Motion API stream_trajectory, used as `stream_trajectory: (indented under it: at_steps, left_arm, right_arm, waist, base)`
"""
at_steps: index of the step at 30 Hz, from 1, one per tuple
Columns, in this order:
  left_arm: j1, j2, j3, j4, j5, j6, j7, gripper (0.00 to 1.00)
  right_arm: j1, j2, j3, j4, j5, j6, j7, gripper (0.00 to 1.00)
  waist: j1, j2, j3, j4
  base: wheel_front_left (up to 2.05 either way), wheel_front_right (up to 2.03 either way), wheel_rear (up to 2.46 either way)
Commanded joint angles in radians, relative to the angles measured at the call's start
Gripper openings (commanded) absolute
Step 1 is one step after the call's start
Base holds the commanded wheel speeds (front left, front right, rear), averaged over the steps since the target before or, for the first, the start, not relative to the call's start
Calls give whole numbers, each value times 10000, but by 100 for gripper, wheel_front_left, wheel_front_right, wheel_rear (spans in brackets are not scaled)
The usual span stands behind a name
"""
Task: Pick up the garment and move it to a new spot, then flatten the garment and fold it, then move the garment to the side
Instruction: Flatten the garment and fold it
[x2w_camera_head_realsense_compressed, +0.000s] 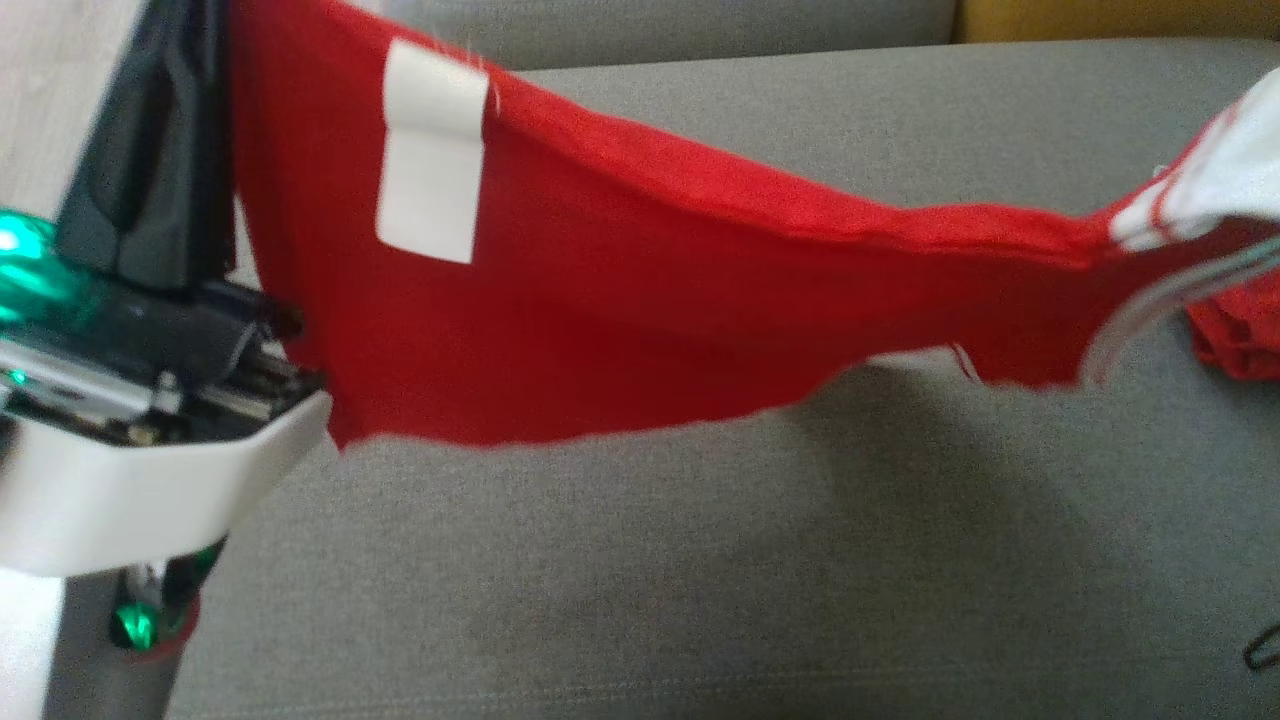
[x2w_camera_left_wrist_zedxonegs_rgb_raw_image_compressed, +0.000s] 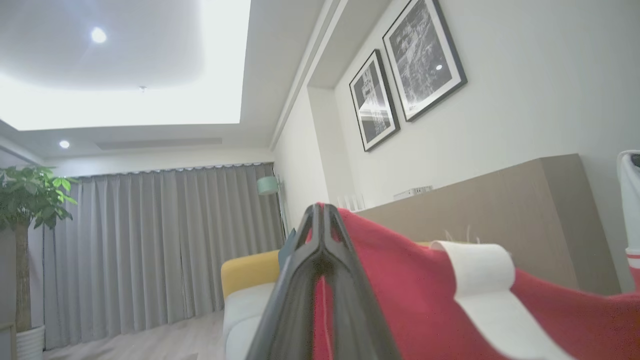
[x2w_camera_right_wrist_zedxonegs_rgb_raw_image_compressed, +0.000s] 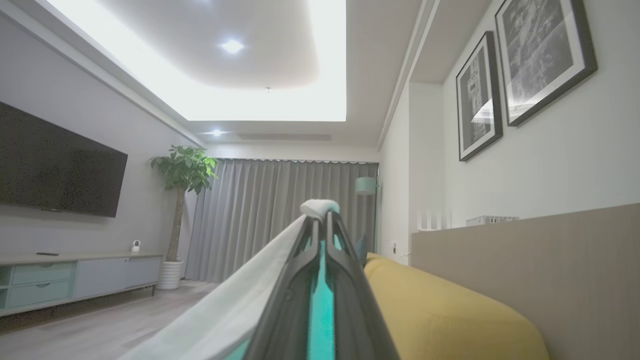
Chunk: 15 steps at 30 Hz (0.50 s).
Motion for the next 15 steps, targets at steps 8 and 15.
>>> stream_trajectory:
  at_steps: [8, 15]
  left_arm:
    - [-1779, 254, 275, 366, -268, -263, 464, 0]
    - [-4264, -420, -209, 3765, -777, -1055, 101, 0]
  right_arm:
    - [-1462, -182, 259, 268, 458, 39, 466, 0]
    - [-3816, -335, 1093, 3061, 1062, 39, 193, 0]
  waist:
    - [0, 0, 40, 8]
    - [0, 0, 737, -55]
  base:
    - [0, 0, 0]
    - [0, 0, 0]
